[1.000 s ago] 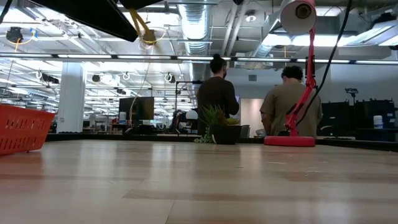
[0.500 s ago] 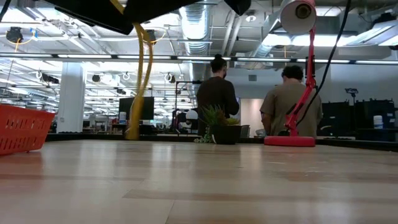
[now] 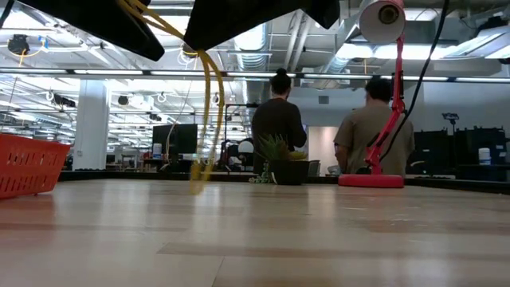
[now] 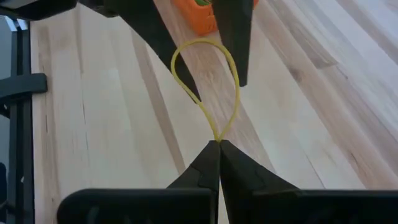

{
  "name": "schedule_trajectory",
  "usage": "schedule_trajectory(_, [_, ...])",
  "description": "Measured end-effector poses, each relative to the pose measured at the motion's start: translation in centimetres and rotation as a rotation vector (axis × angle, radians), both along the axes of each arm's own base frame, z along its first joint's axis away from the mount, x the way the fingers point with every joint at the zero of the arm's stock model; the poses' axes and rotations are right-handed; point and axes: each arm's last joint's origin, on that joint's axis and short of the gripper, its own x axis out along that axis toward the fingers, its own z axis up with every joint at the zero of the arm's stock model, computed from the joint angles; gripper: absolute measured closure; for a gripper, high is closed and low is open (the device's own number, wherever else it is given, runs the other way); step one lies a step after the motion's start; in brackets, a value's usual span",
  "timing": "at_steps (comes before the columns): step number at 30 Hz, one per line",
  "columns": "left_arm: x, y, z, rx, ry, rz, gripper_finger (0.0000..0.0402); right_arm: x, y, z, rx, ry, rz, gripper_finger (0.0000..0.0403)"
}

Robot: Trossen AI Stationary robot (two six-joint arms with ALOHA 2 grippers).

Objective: Pick and place rubber bands into bin
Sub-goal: Put the yellow rubber band into the orange basket

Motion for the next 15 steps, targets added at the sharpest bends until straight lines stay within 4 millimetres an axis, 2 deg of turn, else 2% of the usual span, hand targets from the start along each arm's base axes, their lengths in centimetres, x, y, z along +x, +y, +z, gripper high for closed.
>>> schedule_trajectory(6, [0.02,0.01,0.03,-0.001,-0.009,0.012,0.0259,0.07,0.01,-0.13,0.077,0.031,0.009,0.0403])
schedule_trajectory(15, [0.09,0.01,0.12,0.001,-0.026,0.023,0.0257,0.24,-0.17,-0.14,0.106,0.035,0.002,0.0403])
